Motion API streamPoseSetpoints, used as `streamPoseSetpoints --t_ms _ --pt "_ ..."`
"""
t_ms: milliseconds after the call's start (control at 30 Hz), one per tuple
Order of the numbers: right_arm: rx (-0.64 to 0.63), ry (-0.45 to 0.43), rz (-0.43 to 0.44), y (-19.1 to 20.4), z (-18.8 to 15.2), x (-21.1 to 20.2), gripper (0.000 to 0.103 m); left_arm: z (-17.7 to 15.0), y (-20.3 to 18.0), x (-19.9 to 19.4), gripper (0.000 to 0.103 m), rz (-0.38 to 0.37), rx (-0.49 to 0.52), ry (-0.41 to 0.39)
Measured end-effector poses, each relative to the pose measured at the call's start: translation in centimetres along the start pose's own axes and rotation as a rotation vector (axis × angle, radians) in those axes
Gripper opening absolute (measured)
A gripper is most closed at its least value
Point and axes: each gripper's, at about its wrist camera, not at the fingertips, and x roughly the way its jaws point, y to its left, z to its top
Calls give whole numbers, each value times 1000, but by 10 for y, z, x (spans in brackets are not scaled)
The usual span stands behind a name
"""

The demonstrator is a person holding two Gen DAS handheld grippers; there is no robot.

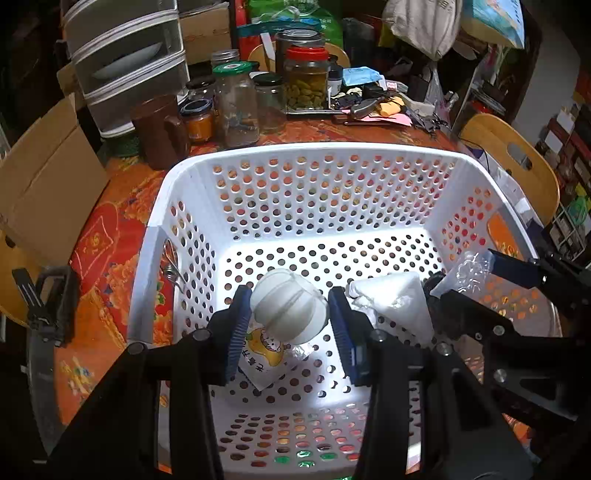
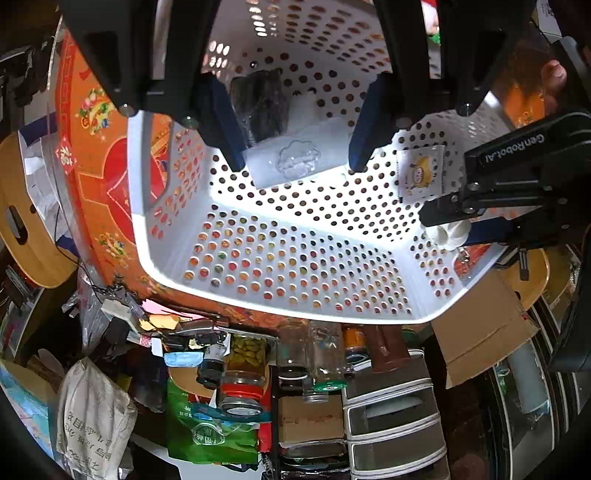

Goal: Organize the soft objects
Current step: 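Lower the ball and clear bag into the basket and open both tools, then withdraw both open tools from the basket back over the table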

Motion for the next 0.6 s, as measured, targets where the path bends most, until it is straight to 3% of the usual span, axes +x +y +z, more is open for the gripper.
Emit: streamPoseSetpoints --t_ms 100,200,233,367,600 --pt "-6 -12 -7 1 2 2 62 0 3 -1 41 3 -8 -15" --pt "-5 -31 -12 0 3 -2 73 -1 2 -3 45 4 0 -20" --pt "2 -40 -7 -1 4 -4 78 -1 2 -5 51 4 0 -25" --pt "17 -84 11 -5 2 -22 79 -4 6 -26 72 0 -6 -78" --pt "49 -134 45 -13 -25 -66 93 -31 20 -93 95 -49 0 -202"
